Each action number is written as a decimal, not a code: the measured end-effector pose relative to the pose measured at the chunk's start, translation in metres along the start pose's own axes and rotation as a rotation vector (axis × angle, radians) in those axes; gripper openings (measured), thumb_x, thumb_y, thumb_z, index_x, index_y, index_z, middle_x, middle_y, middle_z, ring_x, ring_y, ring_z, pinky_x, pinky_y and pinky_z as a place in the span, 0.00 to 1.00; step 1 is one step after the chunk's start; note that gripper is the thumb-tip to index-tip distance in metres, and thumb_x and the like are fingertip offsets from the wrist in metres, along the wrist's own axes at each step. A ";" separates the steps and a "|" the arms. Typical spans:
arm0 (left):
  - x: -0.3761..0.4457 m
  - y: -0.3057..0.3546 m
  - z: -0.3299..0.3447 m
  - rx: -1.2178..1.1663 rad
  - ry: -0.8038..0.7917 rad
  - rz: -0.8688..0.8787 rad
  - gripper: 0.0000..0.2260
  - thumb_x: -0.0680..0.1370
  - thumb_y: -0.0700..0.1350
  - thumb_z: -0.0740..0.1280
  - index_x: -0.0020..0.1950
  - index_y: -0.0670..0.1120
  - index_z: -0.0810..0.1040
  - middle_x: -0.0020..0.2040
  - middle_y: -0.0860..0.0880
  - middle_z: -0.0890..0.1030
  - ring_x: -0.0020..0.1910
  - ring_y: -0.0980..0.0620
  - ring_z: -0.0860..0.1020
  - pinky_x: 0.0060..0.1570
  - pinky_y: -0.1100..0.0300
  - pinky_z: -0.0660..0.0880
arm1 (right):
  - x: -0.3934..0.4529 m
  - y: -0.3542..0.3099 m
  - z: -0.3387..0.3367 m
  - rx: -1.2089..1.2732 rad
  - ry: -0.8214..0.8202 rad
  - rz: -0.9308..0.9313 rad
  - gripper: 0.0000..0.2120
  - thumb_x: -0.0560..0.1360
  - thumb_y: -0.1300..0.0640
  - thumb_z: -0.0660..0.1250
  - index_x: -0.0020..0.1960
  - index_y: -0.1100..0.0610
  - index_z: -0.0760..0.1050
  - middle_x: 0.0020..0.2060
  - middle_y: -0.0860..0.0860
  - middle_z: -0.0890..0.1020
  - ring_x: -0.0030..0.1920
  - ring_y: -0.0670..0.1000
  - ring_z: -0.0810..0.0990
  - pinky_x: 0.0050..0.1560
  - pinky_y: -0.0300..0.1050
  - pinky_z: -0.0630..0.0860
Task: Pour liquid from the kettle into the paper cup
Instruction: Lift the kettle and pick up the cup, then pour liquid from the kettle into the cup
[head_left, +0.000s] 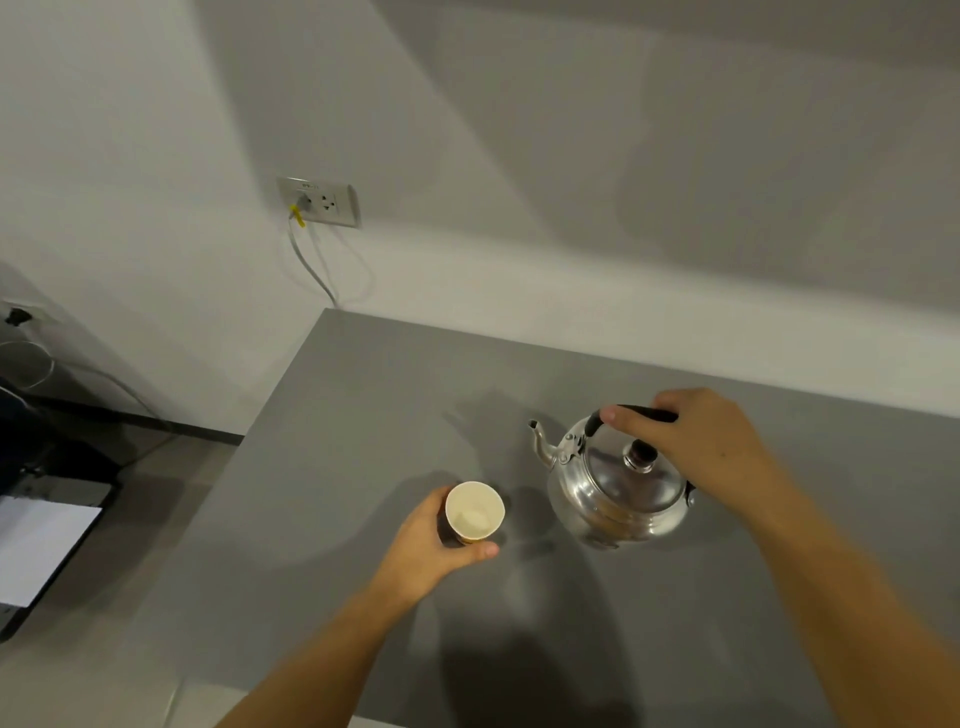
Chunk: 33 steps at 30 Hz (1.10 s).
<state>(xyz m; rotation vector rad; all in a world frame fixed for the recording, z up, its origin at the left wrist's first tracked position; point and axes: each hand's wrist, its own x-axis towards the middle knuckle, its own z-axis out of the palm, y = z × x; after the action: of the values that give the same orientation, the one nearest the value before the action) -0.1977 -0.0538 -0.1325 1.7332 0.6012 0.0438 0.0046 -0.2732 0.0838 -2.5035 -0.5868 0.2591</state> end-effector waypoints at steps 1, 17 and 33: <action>0.001 -0.001 0.002 -0.001 0.006 0.008 0.34 0.60 0.59 0.86 0.62 0.63 0.76 0.58 0.63 0.84 0.57 0.59 0.84 0.50 0.72 0.78 | -0.003 -0.001 0.001 -0.006 0.002 -0.004 0.30 0.62 0.25 0.68 0.27 0.53 0.73 0.19 0.46 0.75 0.19 0.44 0.70 0.26 0.42 0.68; 0.004 -0.007 0.012 0.039 0.079 0.005 0.24 0.64 0.55 0.83 0.54 0.68 0.77 0.52 0.69 0.84 0.52 0.65 0.84 0.52 0.66 0.78 | -0.029 -0.033 0.034 -0.228 -0.031 -0.083 0.32 0.66 0.25 0.62 0.27 0.54 0.71 0.20 0.49 0.76 0.24 0.48 0.74 0.25 0.44 0.68; 0.008 -0.009 0.017 0.045 0.109 0.012 0.25 0.66 0.50 0.84 0.60 0.56 0.81 0.53 0.55 0.87 0.53 0.56 0.85 0.56 0.58 0.81 | -0.027 -0.084 0.074 -0.671 -0.100 -0.262 0.24 0.72 0.37 0.65 0.27 0.52 0.66 0.25 0.49 0.70 0.29 0.52 0.72 0.30 0.45 0.65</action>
<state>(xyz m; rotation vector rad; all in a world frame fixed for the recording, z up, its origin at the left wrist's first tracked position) -0.1885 -0.0649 -0.1475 1.7863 0.6765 0.1347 -0.0712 -0.1876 0.0700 -3.0063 -1.1928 0.0925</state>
